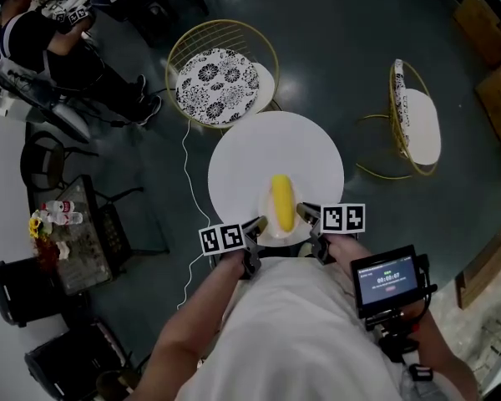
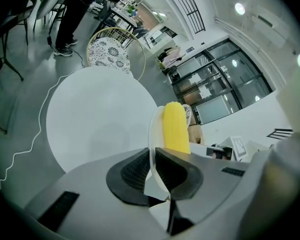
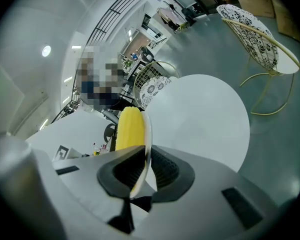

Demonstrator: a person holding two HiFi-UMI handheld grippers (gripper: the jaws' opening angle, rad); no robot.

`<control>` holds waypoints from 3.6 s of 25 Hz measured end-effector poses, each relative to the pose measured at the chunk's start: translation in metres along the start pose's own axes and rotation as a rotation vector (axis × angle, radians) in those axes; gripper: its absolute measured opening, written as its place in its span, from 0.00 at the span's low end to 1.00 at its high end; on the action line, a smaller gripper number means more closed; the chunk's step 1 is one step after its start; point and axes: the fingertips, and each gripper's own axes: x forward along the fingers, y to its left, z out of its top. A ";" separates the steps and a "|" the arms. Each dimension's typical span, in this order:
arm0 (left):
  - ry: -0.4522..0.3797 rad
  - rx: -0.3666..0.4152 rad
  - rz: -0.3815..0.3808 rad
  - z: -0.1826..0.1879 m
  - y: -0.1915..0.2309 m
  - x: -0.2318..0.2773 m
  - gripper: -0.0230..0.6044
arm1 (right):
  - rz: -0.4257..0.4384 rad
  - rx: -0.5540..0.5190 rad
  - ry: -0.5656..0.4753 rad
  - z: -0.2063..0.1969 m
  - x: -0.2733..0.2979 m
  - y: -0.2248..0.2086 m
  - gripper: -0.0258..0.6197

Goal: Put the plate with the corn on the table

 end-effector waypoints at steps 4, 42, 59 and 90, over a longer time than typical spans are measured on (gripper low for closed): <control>0.006 -0.005 -0.003 0.009 0.004 0.002 0.10 | -0.010 0.004 0.004 0.006 0.007 0.000 0.11; 0.118 0.059 0.043 0.085 0.079 0.057 0.10 | -0.097 0.043 0.046 0.052 0.110 -0.041 0.11; 0.165 0.093 0.053 0.092 0.101 0.083 0.10 | -0.125 0.093 0.021 0.054 0.133 -0.068 0.11; 0.199 0.293 0.189 0.117 0.114 0.132 0.11 | -0.272 -0.101 -0.009 0.083 0.154 -0.102 0.11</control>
